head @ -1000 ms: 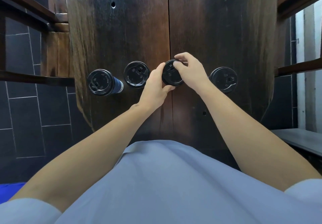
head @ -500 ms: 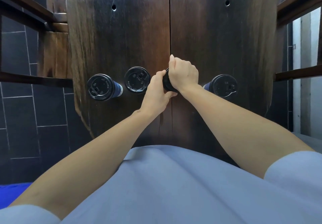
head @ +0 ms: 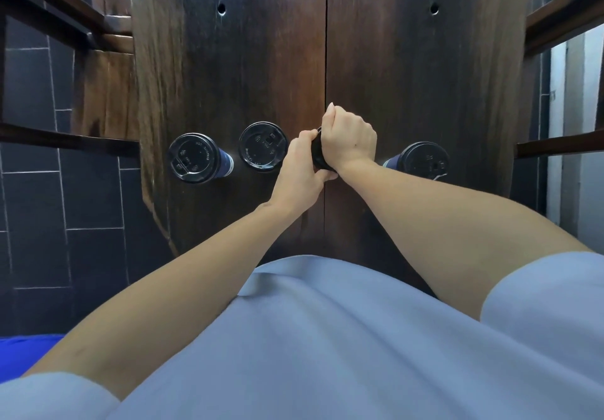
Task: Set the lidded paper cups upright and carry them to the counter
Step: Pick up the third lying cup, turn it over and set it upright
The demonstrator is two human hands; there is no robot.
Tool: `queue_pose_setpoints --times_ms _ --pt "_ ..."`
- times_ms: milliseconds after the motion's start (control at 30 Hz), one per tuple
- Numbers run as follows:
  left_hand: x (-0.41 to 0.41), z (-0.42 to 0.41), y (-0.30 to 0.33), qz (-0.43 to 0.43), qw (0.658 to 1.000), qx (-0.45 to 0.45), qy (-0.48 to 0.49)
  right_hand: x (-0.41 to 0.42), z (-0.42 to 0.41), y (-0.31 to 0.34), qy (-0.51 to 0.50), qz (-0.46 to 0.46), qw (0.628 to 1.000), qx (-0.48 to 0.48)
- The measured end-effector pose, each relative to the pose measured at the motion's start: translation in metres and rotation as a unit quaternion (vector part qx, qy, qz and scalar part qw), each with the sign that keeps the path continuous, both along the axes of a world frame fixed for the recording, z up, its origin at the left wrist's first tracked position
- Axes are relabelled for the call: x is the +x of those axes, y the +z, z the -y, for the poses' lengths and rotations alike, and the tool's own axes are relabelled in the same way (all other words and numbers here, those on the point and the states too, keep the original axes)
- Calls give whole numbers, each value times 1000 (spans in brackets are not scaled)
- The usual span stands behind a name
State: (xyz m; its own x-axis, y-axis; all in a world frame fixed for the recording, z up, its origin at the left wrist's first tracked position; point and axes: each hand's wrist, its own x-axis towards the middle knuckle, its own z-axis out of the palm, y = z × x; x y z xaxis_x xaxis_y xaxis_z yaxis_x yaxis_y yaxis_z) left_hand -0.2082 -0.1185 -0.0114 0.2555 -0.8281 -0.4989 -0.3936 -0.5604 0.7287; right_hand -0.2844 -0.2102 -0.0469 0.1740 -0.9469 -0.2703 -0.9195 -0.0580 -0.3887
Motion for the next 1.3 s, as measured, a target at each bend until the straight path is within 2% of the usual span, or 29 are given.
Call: queue_pose_setpoints --times_ms 100,233,333,500,733,833,1000,1167,1300 --pt "1 -2 -2 1 1000 0 -3 -9 3 -2 -13 94 994 52" --pt "1 -3 -7 -2 1000 -5 0 -49 -6 7 -42 260 958 114" --pt "2 -2 -7 -3 1000 -7 5 -78 -20 12 6 307 932 192" --pt "6 6 1 0 1000 6 -19 -92 -19 12 71 293 924 236" --pt "16 33 41 13 996 47 -77 -94 3 50 84 276 933 214" --pt "21 39 70 -11 993 84 -77 -97 3 73 85 284 930 215" --pt "26 31 101 -87 990 90 -60 -107 -7 100 103 309 915 238" --pt "25 15 127 -114 970 118 -178 -116 -16 123 133 314 897 280" --pt "23 2 136 -118 960 133 -218 -109 -29 135 161 285 912 247"
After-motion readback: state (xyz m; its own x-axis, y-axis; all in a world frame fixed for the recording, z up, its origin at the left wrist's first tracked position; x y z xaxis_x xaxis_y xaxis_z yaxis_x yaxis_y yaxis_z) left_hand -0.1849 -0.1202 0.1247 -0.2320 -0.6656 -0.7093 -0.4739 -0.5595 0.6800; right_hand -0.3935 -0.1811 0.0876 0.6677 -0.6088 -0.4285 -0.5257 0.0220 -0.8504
